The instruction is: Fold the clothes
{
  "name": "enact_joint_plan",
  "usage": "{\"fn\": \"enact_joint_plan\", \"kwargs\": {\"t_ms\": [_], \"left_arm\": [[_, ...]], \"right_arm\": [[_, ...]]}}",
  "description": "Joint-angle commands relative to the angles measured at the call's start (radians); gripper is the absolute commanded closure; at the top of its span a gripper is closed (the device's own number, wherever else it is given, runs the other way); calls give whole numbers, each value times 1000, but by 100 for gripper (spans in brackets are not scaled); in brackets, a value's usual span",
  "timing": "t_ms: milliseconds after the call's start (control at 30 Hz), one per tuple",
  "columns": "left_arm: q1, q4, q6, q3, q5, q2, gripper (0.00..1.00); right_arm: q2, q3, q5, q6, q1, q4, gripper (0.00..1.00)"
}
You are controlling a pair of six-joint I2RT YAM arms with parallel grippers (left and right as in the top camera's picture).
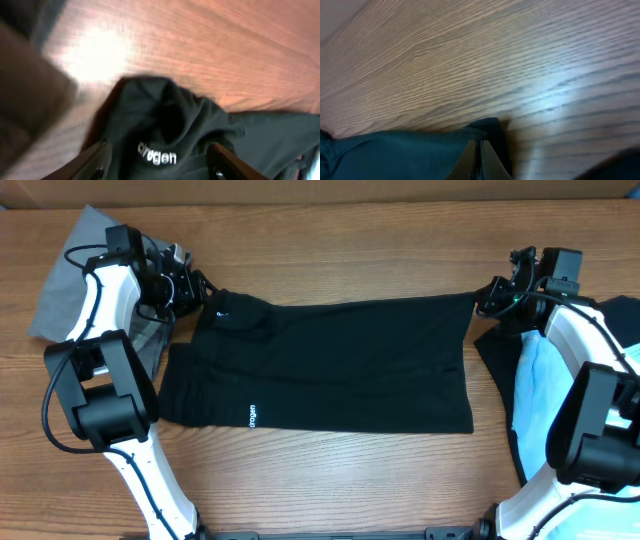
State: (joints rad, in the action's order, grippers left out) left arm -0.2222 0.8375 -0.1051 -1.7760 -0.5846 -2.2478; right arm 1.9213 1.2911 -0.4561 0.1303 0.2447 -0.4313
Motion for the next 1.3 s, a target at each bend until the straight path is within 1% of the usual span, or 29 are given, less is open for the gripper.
{"fn": "enact_joint_plan", "kwargs": {"t_ms": [0, 100, 167, 233, 300, 433, 533, 633, 667, 767, 933, 1100, 1167, 1200, 1233, 1267], "left_arm": [[23, -39, 10, -28, -13, 36, 34], [59, -69, 85, -28, 19, 35, 35], [92, -74, 117, -28, 93, 35, 36], [125, -76, 153, -28, 142, 35, 42], [165, -83, 174, -28, 202, 32, 47], [193, -90, 172, -28, 263, 18, 47], [195, -90, 160, -28, 265, 0, 44], [191, -87, 138, -28, 282, -10, 35], [188, -90, 138, -28, 282, -11, 33], [178, -101, 138, -28, 281, -11, 33], [177, -106, 130, -28, 274, -16, 45], [198, -107, 126, -28, 267, -49, 53], [198, -108, 124, -28, 246, -54, 59], [198, -110, 122, -28, 240, -54, 65], [195, -117, 115, -28, 240, -54, 76], [190, -117, 115, -29, 240, -52, 83]], "right_arm": [[-25, 7, -7, 3, 32, 2, 96], [-25, 7, -10, 3, 32, -2, 96], [-25, 7, -9, 3, 32, -10, 96], [-25, 7, -9, 3, 32, -19, 96], [-25, 7, -9, 3, 32, -29, 96], [-25, 7, -9, 3, 32, -38, 96], [-25, 7, -9, 3, 32, -45, 96], [-25, 7, -9, 3, 32, -52, 96], [-25, 7, -9, 3, 32, -54, 96], [-25, 7, -9, 3, 32, -54, 96], [-25, 7, -9, 3, 32, -54, 96], [-25, 7, -9, 3, 32, -54, 96], [-25, 7, -9, 3, 32, -54, 96], [-25, 7, -9, 3, 32, -54, 96], [-25, 7, -9, 3, 32, -54, 96], [-25, 7, -10, 3, 32, -54, 96]]}}
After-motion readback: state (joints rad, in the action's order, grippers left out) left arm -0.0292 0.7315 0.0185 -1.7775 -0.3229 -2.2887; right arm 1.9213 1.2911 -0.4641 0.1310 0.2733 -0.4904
